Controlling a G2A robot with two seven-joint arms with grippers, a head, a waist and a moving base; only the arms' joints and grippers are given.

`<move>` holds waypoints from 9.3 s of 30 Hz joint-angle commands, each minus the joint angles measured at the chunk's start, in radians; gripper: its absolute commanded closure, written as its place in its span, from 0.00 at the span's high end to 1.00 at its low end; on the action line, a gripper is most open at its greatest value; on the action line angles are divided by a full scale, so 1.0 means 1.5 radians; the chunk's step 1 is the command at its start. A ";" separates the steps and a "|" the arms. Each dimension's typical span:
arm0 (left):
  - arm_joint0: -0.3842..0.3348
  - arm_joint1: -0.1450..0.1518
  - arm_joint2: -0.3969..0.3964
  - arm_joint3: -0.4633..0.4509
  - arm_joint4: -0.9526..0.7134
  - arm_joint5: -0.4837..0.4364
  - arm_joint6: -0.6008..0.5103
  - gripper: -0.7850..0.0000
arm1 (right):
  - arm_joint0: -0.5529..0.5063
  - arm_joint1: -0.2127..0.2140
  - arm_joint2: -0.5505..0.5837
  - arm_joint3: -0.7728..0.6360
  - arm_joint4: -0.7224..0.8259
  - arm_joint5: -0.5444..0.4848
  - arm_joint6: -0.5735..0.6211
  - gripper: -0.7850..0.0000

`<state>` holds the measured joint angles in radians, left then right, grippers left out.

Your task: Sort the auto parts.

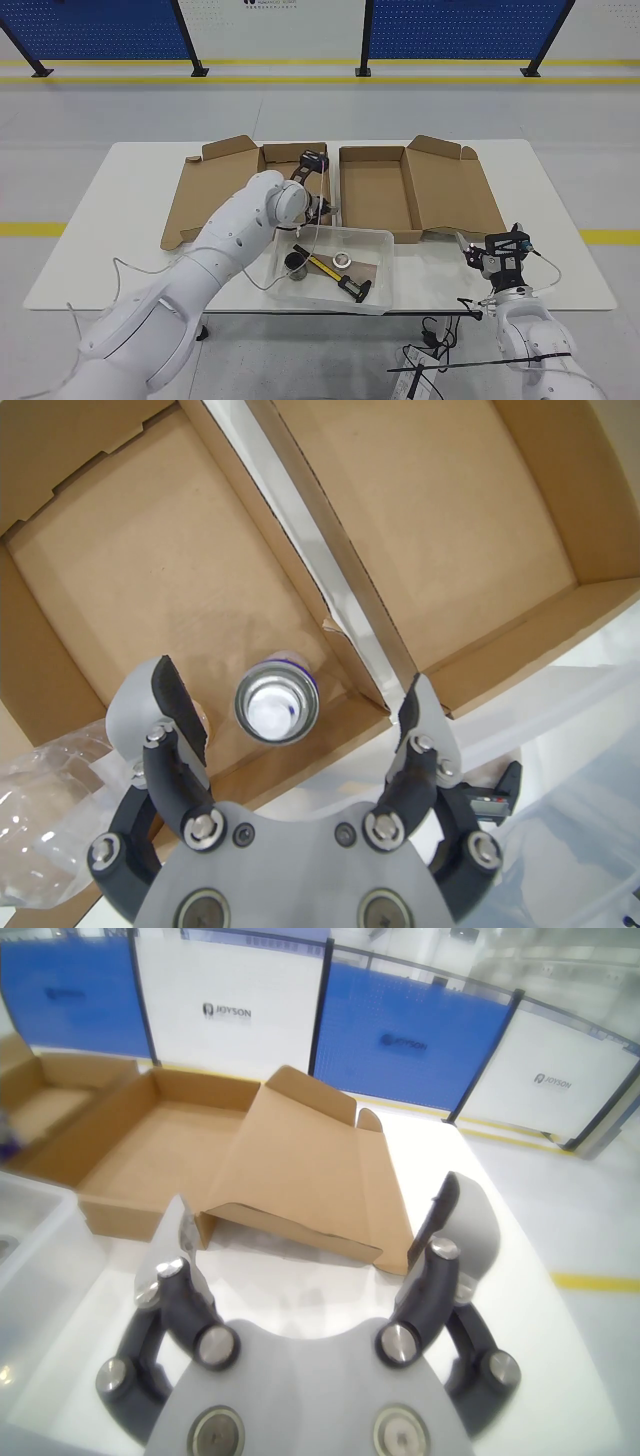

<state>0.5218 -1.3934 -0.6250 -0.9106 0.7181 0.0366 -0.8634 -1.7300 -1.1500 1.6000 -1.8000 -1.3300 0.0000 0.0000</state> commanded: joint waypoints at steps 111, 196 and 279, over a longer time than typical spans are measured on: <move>0.152 0.126 -0.079 -0.383 0.140 -0.251 -0.389 0.45 | 0.000 0.000 0.000 0.000 0.000 0.000 0.000 1.00; 0.114 0.090 -0.008 -0.266 0.042 -0.272 -0.363 0.29 | 0.000 0.000 0.000 0.000 0.000 0.000 0.000 1.00; 0.165 0.312 -0.199 -0.589 -0.472 -0.356 -0.307 0.00 | 0.000 0.000 0.000 0.000 0.000 0.000 0.000 1.00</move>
<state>0.7714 -0.9262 -0.9270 -1.7946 0.0083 -0.4962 -1.3240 -1.7300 -1.1500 1.6000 -1.8000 -1.3300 0.0000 0.0000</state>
